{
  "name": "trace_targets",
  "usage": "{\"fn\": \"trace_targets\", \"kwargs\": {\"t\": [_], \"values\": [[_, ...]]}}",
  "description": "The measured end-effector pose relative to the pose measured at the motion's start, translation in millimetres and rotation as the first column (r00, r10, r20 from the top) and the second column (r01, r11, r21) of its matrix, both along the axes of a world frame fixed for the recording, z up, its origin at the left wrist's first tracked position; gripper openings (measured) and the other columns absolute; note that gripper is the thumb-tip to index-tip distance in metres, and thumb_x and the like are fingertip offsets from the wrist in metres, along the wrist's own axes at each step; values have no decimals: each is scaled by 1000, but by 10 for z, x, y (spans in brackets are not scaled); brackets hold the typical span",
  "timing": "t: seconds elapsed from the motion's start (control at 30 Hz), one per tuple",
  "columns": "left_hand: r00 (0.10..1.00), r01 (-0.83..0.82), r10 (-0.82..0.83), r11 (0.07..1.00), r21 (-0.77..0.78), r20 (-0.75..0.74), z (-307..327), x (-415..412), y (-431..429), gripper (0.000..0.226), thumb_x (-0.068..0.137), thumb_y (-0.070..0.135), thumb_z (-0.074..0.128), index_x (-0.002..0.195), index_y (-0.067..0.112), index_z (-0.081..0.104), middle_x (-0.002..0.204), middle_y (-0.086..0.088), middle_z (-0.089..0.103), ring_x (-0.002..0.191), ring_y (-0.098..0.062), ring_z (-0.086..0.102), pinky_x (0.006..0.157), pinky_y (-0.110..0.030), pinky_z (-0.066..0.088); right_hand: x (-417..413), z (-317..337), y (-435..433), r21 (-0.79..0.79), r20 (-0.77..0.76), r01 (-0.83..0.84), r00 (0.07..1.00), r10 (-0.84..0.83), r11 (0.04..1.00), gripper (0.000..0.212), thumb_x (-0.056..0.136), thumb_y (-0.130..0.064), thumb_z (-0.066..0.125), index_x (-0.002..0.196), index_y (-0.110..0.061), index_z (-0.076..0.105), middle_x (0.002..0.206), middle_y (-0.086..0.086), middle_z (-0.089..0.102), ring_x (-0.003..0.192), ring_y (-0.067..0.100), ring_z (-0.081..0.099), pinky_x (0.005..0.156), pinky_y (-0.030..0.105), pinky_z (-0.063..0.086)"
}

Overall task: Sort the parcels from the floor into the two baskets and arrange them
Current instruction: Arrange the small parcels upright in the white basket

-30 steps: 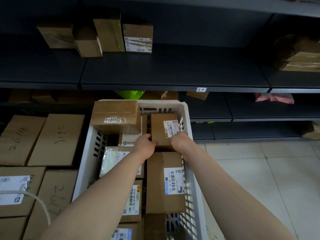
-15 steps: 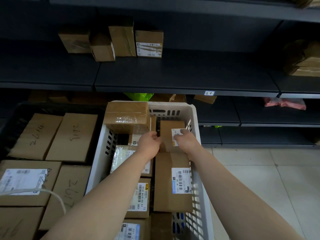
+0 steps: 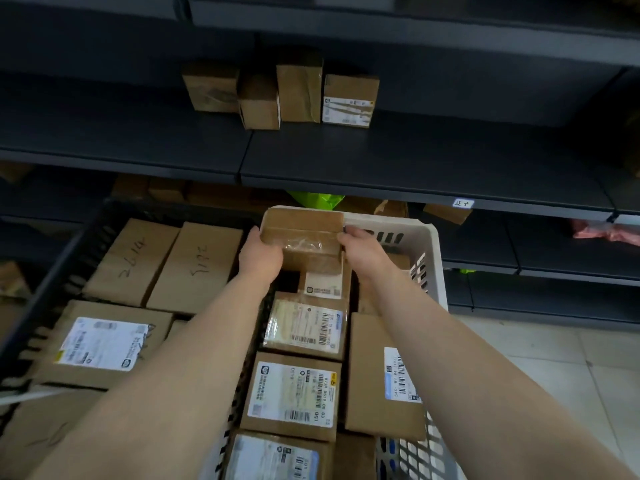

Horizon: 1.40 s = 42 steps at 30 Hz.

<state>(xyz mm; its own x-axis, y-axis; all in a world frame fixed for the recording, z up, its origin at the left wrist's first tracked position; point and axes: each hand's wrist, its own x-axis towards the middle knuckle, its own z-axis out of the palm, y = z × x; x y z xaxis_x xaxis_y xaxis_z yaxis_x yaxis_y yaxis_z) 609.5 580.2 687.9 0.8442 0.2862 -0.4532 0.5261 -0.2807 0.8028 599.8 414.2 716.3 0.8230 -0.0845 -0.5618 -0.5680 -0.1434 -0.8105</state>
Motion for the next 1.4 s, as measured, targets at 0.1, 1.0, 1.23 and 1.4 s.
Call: {"fn": "trace_targets", "kwargs": {"t": [0.1, 1.0, 1.23, 1.4], "values": [[1000, -14, 15, 998, -67, 26, -8, -24, 49, 57, 95, 30, 52, 148, 19, 34, 145, -6, 42, 124, -24, 48, 99, -33, 40, -30, -19, 15, 86, -37, 130, 991, -127, 988, 32, 101, -28, 49, 129, -16, 57, 116, 5, 68, 96, 19, 66, 65, 26, 52], [905, 401, -395, 916, -10, 158, 476, -1676, 87, 30, 100, 37, 46, 124, 27, 60, 109, 12, 61, 98, -7, 57, 83, -28, 49, -2206, 473, -261, -152, 36, 335, 942, -333, 930, 25, 99, -31, 53, 124, -27, 58, 111, -3, 65, 103, 18, 62, 94, 41, 52], [905, 379, -389, 921, 91, 174, 479, -2143, -47, 19, 96, 41, 51, 101, 27, 63, 98, 15, 64, 93, -8, 60, 84, -37, 53, -2748, 479, -555, -168, -14, 248, 967, -254, 954, 27, 95, -16, 60, 121, -15, 55, 105, 3, 69, 94, 18, 66, 76, 31, 54], [931, 322, -337, 940, 116, 140, 385, -2519, -271, 18, 97, 41, 50, 108, 30, 59, 100, 17, 61, 95, -9, 59, 88, -40, 52, -2997, 342, -754, -191, -24, 178, 982, -186, 965, 38, 94, -15, 61, 130, -16, 52, 111, 4, 68, 98, 17, 64, 78, 30, 52]]}}
